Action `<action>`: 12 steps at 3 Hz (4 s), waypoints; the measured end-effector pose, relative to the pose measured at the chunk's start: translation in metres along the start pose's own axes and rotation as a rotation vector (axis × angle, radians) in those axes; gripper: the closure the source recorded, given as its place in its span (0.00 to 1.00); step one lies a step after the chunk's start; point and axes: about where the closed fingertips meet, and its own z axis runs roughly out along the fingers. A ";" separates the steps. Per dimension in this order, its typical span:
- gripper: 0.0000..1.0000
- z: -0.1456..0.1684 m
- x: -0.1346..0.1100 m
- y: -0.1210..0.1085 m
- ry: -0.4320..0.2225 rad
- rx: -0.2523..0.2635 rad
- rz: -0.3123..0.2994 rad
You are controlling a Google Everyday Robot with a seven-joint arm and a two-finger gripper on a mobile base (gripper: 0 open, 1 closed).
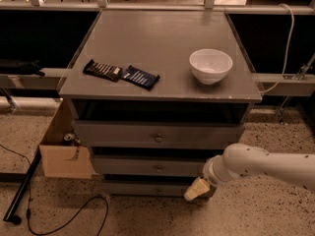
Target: Open middle drawer
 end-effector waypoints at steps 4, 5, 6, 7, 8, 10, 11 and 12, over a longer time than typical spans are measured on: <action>0.00 0.049 -0.030 -0.028 -0.031 0.093 -0.062; 0.00 0.062 -0.034 -0.037 -0.036 0.117 -0.073; 0.00 0.067 -0.045 -0.043 -0.049 0.140 -0.092; 0.00 0.071 -0.045 -0.047 -0.066 0.151 -0.086; 0.00 0.081 -0.038 -0.055 -0.057 0.145 -0.062; 0.00 0.087 -0.031 -0.067 -0.034 0.130 -0.032; 0.00 0.087 -0.030 -0.066 -0.033 0.129 -0.030; 0.27 0.087 -0.030 -0.066 -0.033 0.129 -0.030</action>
Offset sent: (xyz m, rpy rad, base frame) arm 0.0502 0.0331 -0.0015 -0.0309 -0.1378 0.0476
